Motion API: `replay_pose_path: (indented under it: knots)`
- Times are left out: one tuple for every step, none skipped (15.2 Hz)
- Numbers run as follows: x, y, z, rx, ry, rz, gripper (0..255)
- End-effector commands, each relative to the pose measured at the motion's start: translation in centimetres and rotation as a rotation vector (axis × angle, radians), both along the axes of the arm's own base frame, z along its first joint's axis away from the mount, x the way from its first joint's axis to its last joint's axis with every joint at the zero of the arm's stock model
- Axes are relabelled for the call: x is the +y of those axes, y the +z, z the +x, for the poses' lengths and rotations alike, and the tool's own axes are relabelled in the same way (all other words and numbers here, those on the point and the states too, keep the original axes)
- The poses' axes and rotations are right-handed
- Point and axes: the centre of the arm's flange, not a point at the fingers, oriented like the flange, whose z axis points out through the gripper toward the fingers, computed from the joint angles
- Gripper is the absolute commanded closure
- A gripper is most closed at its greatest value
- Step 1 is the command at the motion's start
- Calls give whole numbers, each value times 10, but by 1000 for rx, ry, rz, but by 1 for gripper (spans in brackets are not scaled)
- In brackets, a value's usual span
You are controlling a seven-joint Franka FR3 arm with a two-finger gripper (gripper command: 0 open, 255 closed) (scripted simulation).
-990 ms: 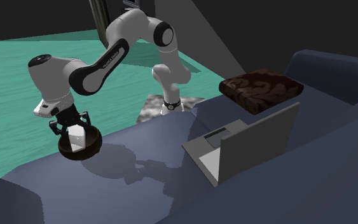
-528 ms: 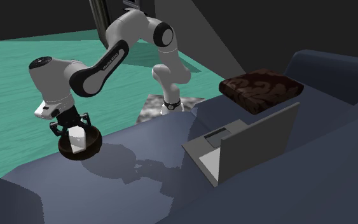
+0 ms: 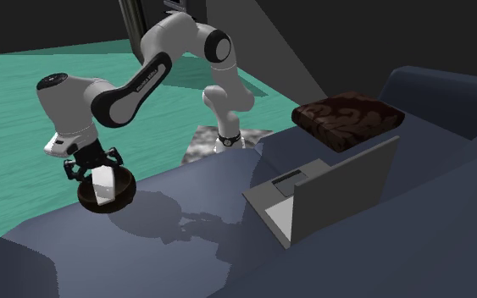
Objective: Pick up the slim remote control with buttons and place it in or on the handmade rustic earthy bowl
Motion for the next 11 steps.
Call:
replay_pose_path:
  knots:
    - [1,21,-2,0,0,0,0]
    - [1,34,-2,0,0,0,0]
    - [1,44,-2,0,0,0,0]
    - [1,44,-2,0,0,0,0]
    - [1,44,-2,0,0,0,0]
    - [1,44,-2,0,0,0,0]
    - [1,44,-2,0,0,0,0]
    - [1,44,-2,0,0,0,0]
    - [1,44,-2,0,0,0,0]
    - [1,44,-2,0,0,0,0]
    - [1,44,-2,0,0,0,0]
